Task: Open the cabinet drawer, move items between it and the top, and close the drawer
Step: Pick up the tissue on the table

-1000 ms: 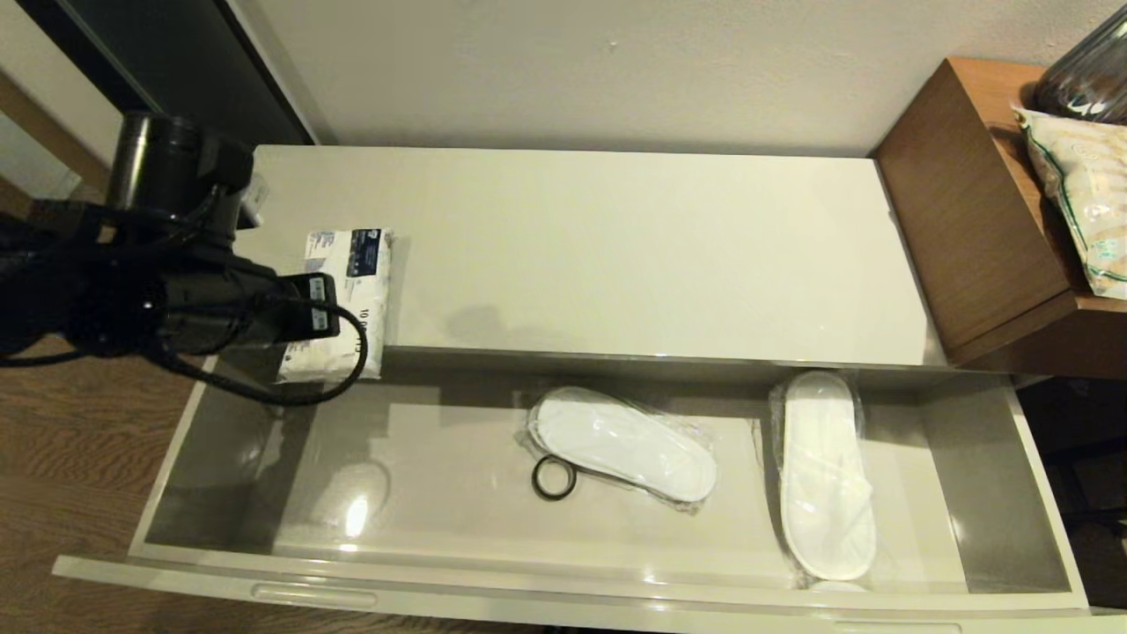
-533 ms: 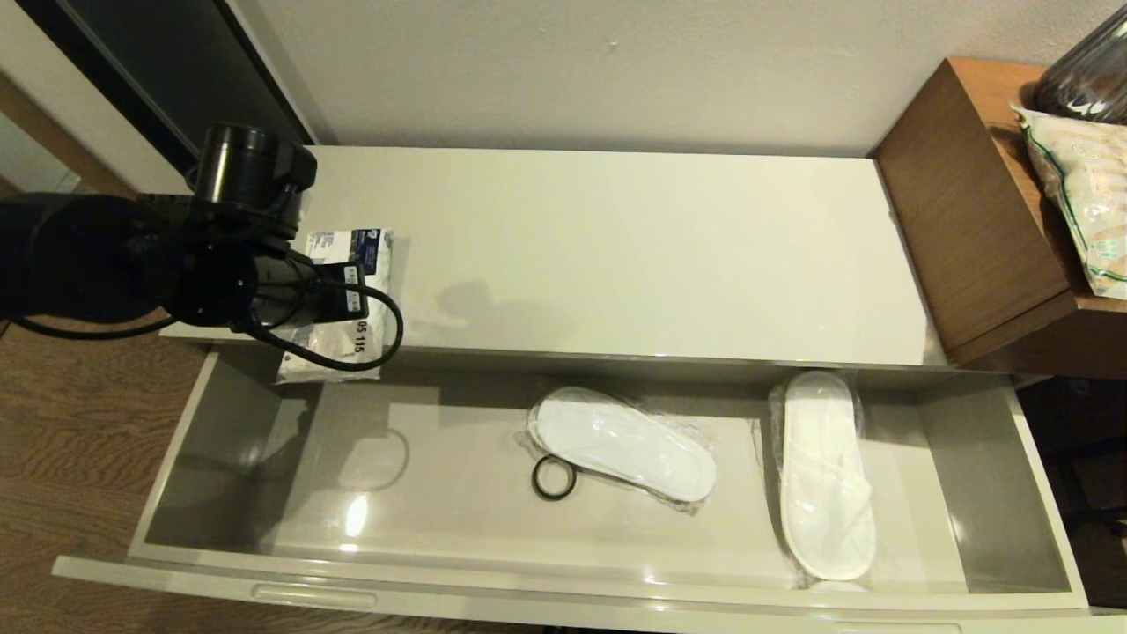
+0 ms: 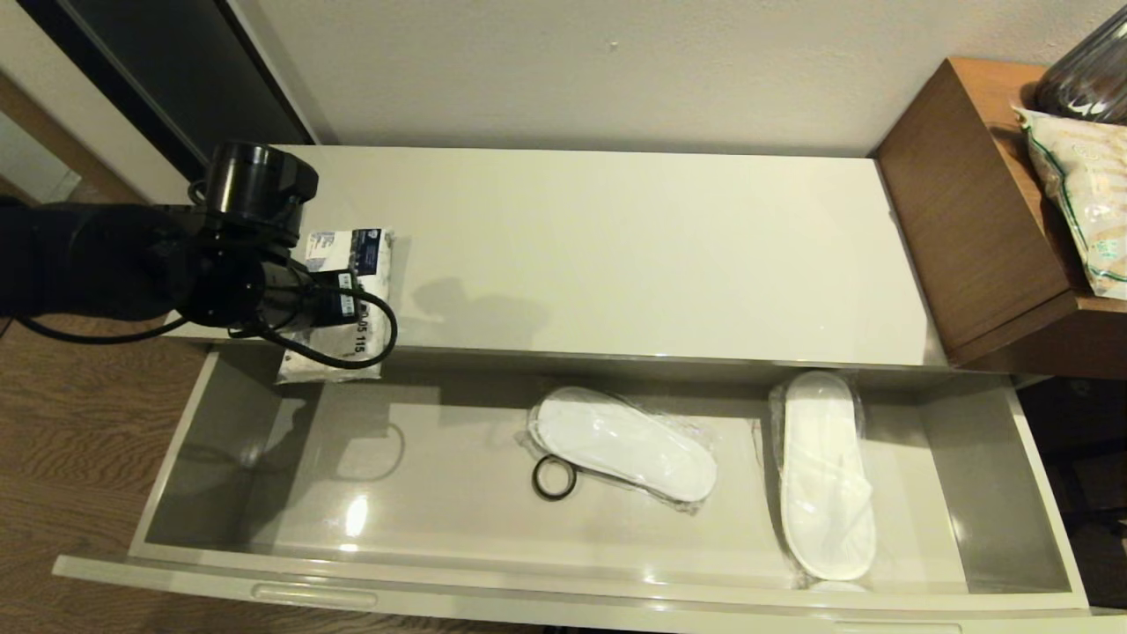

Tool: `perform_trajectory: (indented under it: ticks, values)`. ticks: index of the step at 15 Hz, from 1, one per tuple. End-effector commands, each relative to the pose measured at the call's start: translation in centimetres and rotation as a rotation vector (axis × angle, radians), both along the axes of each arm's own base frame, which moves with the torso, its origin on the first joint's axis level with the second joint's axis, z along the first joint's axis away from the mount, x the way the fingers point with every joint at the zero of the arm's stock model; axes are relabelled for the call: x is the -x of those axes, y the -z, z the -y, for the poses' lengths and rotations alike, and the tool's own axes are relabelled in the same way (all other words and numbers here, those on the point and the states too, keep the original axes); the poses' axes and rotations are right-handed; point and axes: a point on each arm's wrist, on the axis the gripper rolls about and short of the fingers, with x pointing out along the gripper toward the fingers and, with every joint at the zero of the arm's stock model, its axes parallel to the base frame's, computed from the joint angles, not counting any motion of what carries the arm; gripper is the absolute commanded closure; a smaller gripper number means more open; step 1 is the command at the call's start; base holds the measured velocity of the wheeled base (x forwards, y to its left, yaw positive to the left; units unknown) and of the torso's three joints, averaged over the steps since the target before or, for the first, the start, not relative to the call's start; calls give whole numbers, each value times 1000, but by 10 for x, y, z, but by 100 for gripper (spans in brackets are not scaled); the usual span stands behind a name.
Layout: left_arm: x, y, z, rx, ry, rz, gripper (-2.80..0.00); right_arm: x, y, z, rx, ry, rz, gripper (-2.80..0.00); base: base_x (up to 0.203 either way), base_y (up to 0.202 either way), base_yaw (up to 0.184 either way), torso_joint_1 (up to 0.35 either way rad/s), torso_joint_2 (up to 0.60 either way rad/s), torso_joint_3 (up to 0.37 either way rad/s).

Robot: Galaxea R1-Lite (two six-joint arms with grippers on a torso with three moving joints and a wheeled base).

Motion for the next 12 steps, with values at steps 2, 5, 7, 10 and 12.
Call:
perform_trajectory:
  ticks: [2,5,7,10,12]
  values:
    - [-10,10,2,-2,0,-28,-280,0,0,0,1,0,2,0,0,0,0,0,0,0]
    - [-20,29,5,-8,0,-79,-280,0,0,0,1,0,2,0,0,0,0,0,0,0]
    - [-24,41,6,-8,-2,-88,-280,0,0,0,1,0,3,0,0,0,0,0,0,0]
    - [-34,50,8,-7,7,-43,-280,0,0,0,1,0,2,0,0,0,0,0,0,0]
    - [-37,49,8,-9,10,-35,0,0,0,0,1,0,3,0,0,0,0,0,0,0]
